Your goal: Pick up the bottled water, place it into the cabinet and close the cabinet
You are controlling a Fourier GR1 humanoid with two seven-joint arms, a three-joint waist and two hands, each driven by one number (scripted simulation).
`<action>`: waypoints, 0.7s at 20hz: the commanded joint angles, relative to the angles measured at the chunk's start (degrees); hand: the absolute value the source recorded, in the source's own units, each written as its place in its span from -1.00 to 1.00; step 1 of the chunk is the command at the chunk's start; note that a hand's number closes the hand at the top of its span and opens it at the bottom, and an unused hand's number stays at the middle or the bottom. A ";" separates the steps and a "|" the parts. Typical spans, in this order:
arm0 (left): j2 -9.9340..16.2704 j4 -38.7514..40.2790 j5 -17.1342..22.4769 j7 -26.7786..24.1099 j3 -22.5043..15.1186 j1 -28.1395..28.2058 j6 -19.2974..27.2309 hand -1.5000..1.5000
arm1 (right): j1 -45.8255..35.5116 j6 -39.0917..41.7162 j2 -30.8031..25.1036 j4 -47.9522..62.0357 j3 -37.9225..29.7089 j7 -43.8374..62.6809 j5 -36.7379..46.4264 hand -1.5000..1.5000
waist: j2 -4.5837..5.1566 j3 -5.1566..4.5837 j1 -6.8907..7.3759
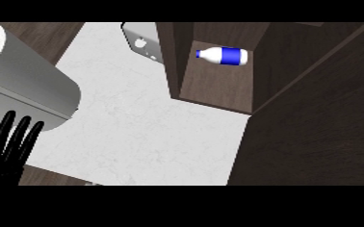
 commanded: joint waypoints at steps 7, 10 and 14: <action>1.71 0.56 0.65 0.75 1.05 -0.76 -2.32 -1.00 | -13.56 5.31 -3.80 -1.38 6.09 7.12 2.59 1.00 | 0.00 -0.49 2.98; 2.44 0.99 0.85 0.76 1.81 -0.27 -2.99 -1.00 | -15.78 4.28 -3.15 0.09 5.91 8.58 2.00 1.00 | -0.01 -0.51 3.44; 2.54 0.76 1.57 1.36 1.98 -0.91 -2.94 -1.00 | -19.00 4.51 -3.63 -0.11 5.99 10.82 1.84 1.00 | -0.15 -0.57 2.38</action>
